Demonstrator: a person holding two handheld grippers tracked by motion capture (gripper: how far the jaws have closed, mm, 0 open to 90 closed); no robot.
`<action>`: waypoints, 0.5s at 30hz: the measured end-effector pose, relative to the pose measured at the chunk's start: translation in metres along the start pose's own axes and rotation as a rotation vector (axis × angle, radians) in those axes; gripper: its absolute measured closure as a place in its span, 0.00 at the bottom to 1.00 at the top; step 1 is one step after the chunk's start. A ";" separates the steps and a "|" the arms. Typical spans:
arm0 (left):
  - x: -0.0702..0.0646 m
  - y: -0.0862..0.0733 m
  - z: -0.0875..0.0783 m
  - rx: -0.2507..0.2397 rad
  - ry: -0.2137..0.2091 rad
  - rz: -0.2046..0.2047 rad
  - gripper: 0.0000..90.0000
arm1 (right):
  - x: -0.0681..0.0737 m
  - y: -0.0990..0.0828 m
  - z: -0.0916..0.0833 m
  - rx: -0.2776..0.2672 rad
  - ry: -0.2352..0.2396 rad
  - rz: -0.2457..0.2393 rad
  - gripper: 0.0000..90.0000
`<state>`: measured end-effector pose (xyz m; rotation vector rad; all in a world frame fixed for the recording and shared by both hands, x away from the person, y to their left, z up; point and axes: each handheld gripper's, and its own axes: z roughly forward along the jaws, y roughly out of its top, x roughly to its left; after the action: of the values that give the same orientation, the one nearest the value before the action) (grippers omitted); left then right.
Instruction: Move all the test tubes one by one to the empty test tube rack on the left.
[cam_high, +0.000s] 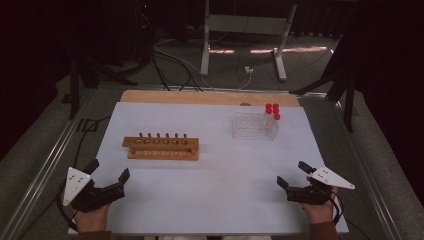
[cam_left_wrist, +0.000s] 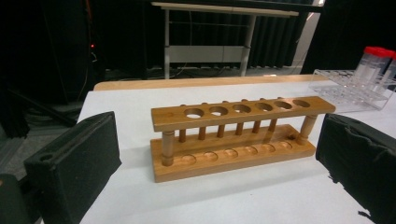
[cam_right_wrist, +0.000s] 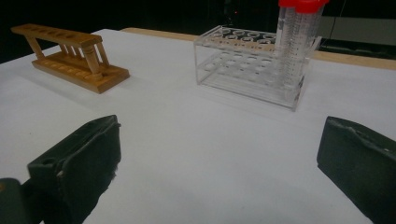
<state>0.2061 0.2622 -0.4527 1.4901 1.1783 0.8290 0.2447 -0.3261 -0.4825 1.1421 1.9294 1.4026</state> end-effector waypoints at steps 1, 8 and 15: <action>0.001 0.000 0.000 0.001 -0.001 -0.001 0.01 | -0.001 0.000 0.000 0.002 0.000 0.005 0.00; 0.000 -0.003 0.000 0.000 0.004 0.026 0.01 | -0.002 0.000 -0.002 -0.005 -0.010 0.003 0.00; 0.001 -0.006 0.001 -0.016 -0.010 0.013 0.01 | -0.004 0.010 -0.002 -0.027 0.000 0.000 0.00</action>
<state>0.2061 0.2631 -0.4592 1.4883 1.1532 0.8370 0.2493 -0.3294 -0.4729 1.1294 1.9055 1.4240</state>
